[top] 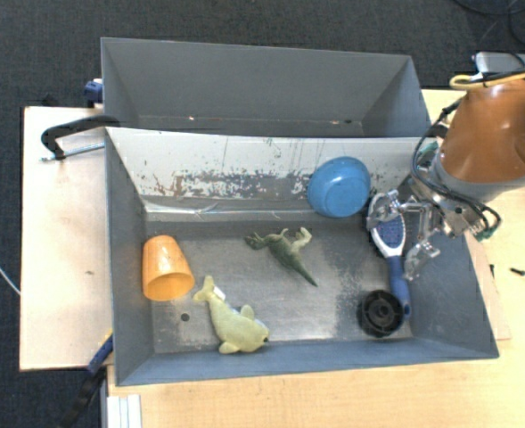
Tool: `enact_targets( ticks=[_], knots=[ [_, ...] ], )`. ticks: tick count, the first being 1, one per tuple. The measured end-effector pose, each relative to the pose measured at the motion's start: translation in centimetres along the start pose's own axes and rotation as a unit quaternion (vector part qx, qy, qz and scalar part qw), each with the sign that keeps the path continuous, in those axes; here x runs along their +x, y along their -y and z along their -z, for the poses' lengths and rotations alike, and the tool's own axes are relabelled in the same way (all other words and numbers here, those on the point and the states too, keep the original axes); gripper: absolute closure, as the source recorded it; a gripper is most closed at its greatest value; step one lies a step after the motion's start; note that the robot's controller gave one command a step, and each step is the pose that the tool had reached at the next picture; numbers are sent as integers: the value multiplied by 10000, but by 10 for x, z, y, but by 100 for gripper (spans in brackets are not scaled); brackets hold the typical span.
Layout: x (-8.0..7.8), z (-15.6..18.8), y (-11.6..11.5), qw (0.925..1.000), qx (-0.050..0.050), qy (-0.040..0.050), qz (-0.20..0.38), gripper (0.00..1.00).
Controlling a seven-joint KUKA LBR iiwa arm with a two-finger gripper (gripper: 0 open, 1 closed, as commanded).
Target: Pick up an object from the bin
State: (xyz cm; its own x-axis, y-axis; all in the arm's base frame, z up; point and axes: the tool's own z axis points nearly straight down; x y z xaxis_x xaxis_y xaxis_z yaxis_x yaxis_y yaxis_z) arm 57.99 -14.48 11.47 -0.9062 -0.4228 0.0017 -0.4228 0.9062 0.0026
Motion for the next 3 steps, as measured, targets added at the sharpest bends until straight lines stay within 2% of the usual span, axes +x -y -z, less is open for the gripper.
enact_targets(
  ticks=[1, 2, 3],
  knots=[
    [-13, -33, 1, 9731, 10, 34, 2304, 0],
    [-19, -43, -13, 8988, -62, 93, 4383, 0],
    [-12, -43, -1, 8992, 9, 20, 4375, 100]
  ],
)
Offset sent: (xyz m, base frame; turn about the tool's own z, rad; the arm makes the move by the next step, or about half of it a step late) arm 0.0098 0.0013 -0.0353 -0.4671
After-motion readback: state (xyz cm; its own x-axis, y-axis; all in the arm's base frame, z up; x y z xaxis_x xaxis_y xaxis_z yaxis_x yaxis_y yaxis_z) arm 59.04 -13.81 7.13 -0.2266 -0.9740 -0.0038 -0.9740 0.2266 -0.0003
